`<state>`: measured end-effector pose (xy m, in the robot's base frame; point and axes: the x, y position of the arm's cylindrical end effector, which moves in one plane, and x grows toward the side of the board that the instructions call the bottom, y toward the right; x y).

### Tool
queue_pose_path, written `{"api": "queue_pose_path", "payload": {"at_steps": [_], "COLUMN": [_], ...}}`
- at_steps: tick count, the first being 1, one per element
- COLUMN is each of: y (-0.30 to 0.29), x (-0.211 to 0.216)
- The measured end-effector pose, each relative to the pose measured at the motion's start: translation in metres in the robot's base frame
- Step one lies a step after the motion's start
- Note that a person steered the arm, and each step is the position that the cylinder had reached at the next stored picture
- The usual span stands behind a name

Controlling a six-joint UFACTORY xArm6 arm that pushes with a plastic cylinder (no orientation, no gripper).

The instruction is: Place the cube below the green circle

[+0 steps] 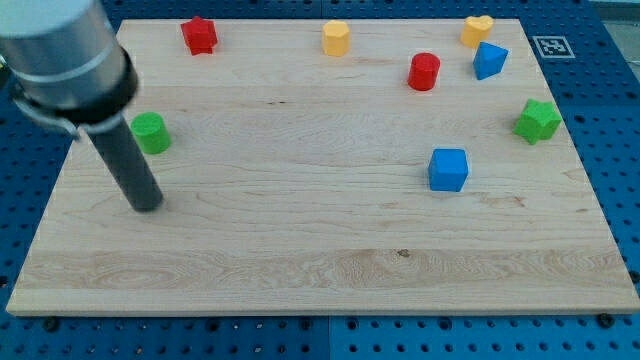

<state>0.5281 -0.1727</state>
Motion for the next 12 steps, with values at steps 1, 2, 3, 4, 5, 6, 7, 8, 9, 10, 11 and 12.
{"api": "queue_pose_path", "payload": {"at_steps": [1, 2, 3, 4, 5, 6, 7, 8, 9, 10, 11, 12], "y": [0.057, 0.093, 0.096, 0.120, 0.180, 0.253, 0.300, 0.326, 0.346, 0.374, 0.360, 0.277], "x": [0.008, -0.010, -0.062, -0.095, -0.109, -0.108, -0.086, -0.076, -0.076, -0.057, -0.034, -0.034]}}
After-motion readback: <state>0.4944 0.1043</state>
